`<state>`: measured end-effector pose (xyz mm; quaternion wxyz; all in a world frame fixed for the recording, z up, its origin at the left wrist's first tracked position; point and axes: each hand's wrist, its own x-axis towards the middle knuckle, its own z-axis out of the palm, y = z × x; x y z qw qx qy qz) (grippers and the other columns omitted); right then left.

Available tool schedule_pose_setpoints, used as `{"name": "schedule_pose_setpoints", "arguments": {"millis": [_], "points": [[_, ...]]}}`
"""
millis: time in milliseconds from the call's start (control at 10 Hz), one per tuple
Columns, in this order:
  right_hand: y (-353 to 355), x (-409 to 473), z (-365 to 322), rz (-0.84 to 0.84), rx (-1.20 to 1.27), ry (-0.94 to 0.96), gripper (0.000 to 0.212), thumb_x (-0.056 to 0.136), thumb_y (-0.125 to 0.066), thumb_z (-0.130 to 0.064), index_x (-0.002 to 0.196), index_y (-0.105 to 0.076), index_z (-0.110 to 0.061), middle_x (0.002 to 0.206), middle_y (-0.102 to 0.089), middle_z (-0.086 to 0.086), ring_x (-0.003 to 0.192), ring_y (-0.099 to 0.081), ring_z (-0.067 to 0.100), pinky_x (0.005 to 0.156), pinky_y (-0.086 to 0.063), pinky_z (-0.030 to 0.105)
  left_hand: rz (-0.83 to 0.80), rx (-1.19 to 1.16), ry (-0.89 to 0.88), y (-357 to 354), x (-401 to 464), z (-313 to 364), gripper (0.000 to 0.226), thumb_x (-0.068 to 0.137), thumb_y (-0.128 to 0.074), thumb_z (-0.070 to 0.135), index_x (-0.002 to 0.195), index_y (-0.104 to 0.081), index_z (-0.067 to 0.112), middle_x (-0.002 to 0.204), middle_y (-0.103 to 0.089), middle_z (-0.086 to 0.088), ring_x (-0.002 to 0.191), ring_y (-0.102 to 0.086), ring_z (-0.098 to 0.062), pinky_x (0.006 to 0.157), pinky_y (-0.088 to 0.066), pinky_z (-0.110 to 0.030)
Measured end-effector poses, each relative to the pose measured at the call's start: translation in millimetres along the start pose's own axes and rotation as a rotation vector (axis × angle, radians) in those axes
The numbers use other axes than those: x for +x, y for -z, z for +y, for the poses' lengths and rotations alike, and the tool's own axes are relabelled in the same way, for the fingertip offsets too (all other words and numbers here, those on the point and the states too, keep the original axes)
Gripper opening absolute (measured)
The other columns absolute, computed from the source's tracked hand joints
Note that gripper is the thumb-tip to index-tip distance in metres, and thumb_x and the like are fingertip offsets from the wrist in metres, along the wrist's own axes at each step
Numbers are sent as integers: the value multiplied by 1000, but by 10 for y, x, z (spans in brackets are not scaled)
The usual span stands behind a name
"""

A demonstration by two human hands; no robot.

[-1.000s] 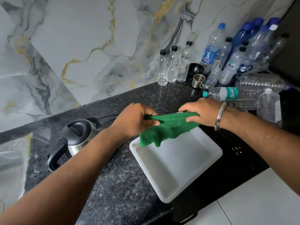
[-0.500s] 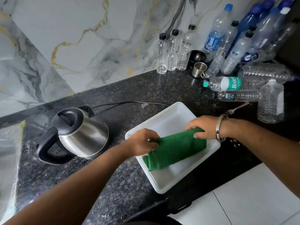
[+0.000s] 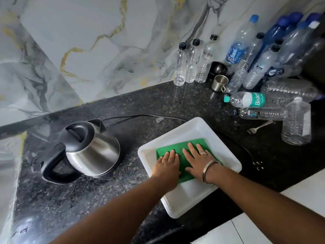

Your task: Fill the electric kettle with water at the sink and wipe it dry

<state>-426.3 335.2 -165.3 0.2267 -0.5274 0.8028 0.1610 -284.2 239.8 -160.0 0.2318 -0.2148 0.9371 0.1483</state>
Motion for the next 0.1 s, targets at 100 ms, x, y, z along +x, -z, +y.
{"name": "schedule_pose_setpoints", "arguments": {"millis": [100], "points": [[498, -209, 53, 175, 115, 46, 79, 86, -57, -47, 147, -12, -26, 159, -7, 6, 143, -14, 26, 116, -23, 48, 148, 32, 9, 470, 28, -133, 80, 105, -51, 42, 164, -9, 9, 175, -6, -13, 162, -7, -33, 129, -10, -46]]}}
